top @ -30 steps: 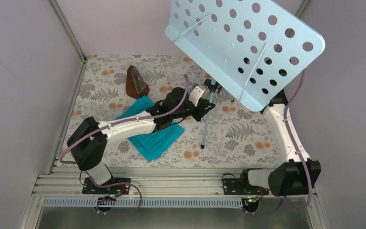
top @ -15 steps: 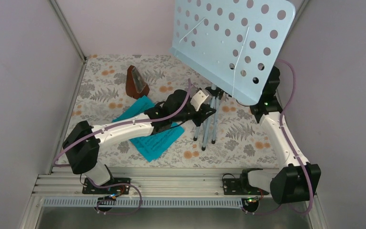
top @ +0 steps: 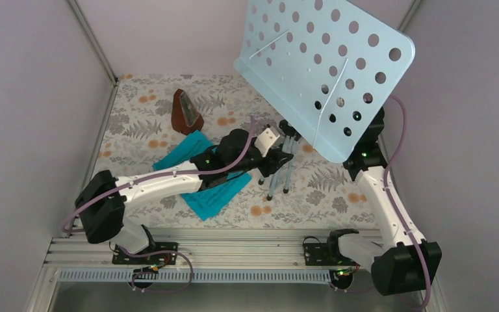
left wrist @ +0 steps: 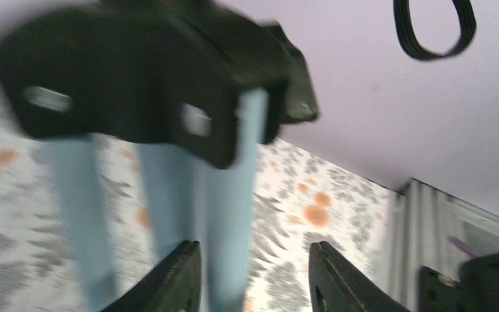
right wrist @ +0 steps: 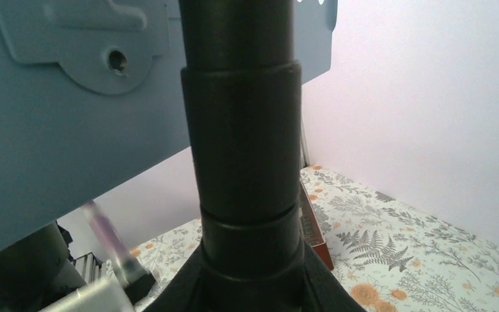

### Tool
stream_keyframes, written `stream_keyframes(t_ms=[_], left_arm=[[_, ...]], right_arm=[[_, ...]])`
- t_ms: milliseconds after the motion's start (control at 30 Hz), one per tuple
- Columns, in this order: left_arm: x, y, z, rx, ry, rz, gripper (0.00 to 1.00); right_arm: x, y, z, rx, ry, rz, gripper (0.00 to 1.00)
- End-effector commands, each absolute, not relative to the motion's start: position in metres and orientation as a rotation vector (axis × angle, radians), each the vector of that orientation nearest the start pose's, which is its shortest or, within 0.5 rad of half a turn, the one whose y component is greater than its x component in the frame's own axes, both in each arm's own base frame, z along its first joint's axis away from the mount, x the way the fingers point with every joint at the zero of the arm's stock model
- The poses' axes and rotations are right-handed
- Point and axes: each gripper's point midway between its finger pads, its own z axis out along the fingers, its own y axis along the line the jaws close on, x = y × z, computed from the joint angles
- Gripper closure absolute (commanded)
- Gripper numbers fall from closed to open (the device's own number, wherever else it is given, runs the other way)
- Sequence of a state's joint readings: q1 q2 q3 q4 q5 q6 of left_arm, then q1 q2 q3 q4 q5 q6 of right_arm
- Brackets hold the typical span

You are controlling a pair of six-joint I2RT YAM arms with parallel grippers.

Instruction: Pack up the instrument practice props

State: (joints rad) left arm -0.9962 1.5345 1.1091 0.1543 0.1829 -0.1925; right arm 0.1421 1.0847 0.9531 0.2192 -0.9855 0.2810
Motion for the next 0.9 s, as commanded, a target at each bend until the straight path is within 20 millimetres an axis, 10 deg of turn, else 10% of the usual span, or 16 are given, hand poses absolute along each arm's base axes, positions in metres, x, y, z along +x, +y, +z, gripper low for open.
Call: stream_keyframes(t_ms=[0,200,400,867], left_arm=[[0.270,-0.394,0.316,0.662,1.595,-0.887,0.53],[0.266,-0.375,0.288,0.650,1.635,-0.838,0.23],[0.255,-0.414,0.294,0.812,1.519,-0.967,0.00],[0.282,-0.452,0.274,0.777,1.481,-0.956,0.04]], right_arm=[[0.273,0.186,0.411,-0.734,1.360,1.015,0.96],[0.271,0.184,0.420,-0.711,1.332,1.021,0.96],[0.272,0.185,0.420,-0.700,1.333,1.035,0.96],[0.276,0.180,0.423,-0.602,1.327,1.065,0.96]])
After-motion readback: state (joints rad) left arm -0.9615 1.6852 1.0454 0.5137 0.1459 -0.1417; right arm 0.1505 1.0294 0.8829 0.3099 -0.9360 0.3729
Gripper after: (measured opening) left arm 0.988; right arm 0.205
